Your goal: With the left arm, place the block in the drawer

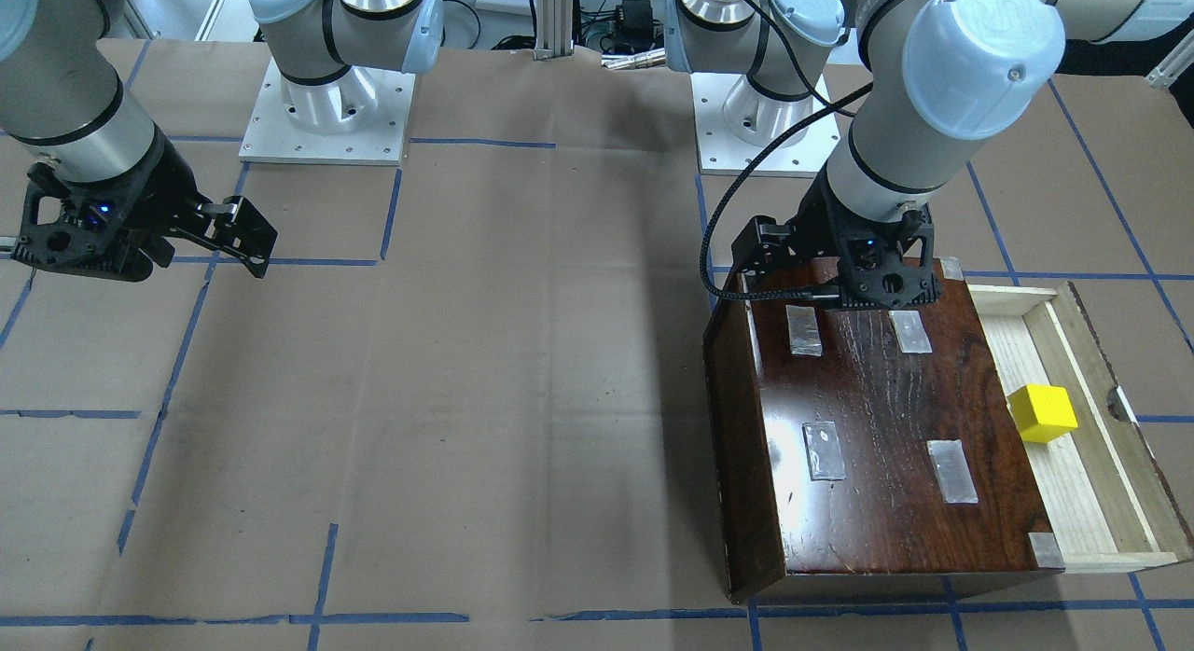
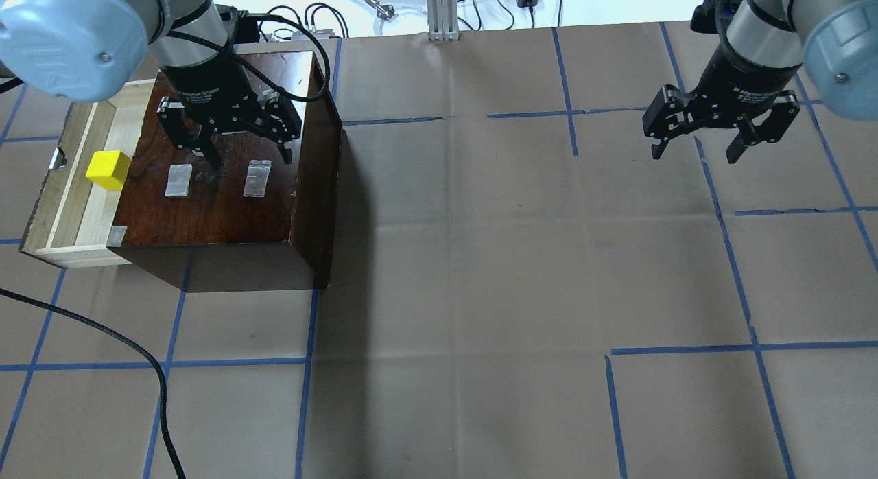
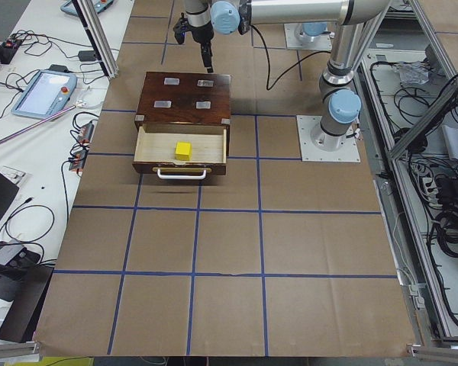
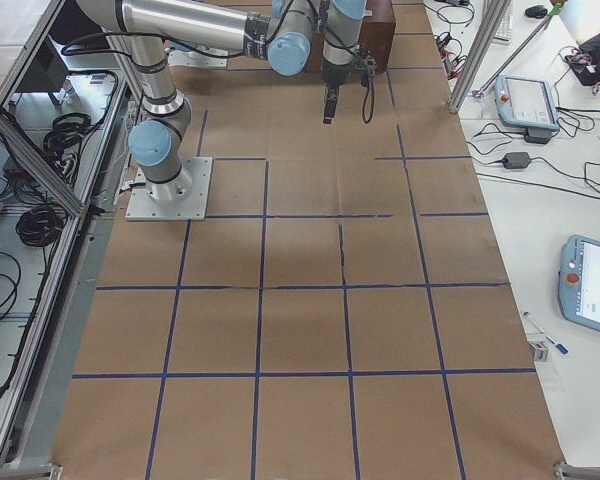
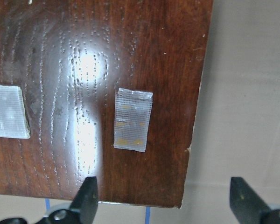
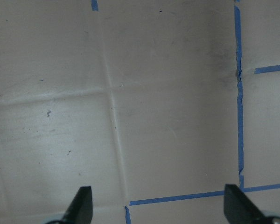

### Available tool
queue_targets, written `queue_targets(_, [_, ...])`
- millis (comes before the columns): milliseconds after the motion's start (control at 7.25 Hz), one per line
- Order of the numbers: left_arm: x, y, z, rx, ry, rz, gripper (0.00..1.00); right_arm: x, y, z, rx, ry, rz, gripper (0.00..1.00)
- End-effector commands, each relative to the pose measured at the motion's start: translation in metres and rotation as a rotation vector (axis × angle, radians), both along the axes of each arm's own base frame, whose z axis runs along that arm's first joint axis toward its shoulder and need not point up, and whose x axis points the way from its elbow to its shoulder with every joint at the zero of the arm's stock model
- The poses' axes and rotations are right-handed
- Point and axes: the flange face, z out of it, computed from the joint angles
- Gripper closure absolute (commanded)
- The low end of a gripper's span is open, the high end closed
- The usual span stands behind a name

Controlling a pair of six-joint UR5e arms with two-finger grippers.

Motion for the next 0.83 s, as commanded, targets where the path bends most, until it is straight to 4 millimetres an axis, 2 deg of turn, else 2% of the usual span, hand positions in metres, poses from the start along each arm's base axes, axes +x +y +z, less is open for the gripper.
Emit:
queue_targets(0, [0.0002,0.0007,0.002,-0.004,-0.003,-0.002,0.01,0.0,0.0002,-0.0002,0.0,0.0,0.001,0.0])
queue_targets(690, [0.0008,0.0043,0.0078,-0.013,-0.001,0.0,0.01,0.0,0.0002,-0.0002,0.0,0.0,0.001,0.0])
